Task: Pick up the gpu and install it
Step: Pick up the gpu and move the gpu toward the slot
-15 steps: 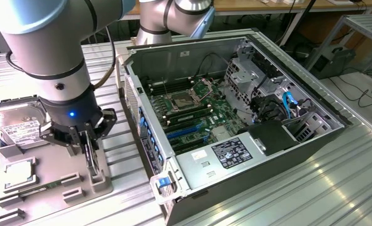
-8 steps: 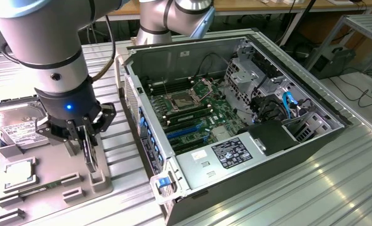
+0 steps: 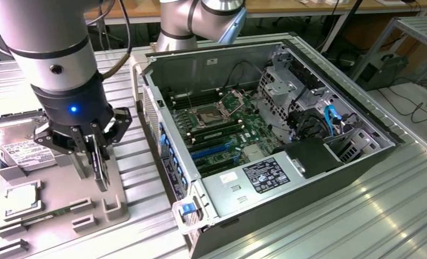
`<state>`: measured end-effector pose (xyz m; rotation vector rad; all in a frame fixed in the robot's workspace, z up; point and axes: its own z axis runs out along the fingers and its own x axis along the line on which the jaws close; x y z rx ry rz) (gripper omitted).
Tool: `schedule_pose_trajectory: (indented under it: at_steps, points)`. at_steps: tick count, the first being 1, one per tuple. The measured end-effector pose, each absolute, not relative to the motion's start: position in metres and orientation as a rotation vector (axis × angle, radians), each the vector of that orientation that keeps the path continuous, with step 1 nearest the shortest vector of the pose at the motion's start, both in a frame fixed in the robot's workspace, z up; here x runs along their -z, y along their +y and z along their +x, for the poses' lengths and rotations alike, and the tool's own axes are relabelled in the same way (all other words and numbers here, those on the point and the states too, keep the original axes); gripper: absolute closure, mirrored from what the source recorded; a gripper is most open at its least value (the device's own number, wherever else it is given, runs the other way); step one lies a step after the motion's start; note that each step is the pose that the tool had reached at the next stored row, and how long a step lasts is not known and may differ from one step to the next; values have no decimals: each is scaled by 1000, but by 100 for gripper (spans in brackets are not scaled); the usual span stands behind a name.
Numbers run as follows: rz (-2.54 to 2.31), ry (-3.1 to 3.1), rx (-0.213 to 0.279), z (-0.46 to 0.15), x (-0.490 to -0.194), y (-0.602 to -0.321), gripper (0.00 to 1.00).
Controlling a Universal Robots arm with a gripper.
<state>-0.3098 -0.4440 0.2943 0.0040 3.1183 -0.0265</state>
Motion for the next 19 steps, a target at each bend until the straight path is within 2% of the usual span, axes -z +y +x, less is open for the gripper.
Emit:
schedule_pose_trajectory:
  at_steps: [19]
  points:
    - [4, 3118, 27, -310, -352, -444, 72]
